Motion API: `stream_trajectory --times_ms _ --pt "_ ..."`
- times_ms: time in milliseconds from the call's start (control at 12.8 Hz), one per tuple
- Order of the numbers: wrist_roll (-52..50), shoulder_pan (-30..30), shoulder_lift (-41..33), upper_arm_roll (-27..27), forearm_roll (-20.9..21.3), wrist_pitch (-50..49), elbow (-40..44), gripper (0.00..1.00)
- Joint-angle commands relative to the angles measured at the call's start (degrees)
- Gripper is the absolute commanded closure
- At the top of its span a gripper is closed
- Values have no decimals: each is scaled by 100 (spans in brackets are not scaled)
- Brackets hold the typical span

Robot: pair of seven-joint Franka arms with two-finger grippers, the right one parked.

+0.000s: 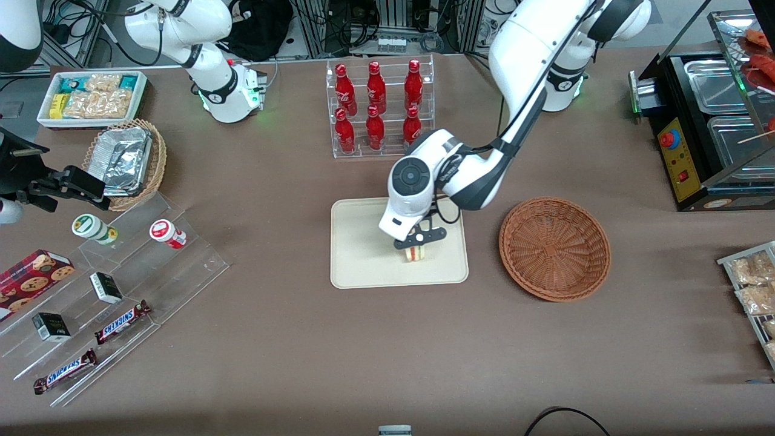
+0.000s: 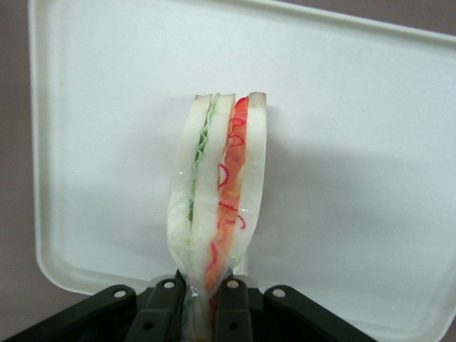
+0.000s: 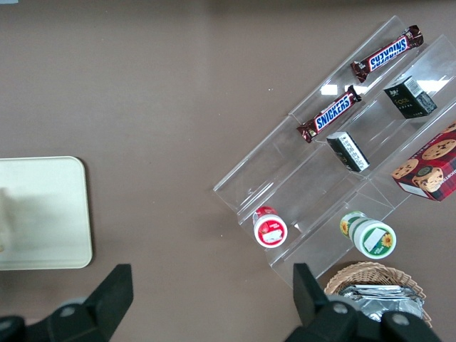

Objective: Place sandwich from basket to tray
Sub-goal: 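Lower the sandwich onto the tray and open the left gripper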

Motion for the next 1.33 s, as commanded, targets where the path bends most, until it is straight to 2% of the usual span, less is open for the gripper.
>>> stream_trajectory --times_ms 0,235,313,391,470,548,783,1252 --pt "-196 -105 192 3 39 163 231 94" --pt "-196 -105 289 -41 48 357 231 93" --pt "-187 -105 315 -41 48 357 231 89" --pt "-205 -105 359 -41 48 366 231 66" --pt "-205 -105 368 -50 48 409 231 11" --pt "-214 -105 342 -50 48 445 231 0" --pt "-161 -87 167 -41 83 209 468 0" --pt "-100 -26 -799 -15 135 -1311 486 0"
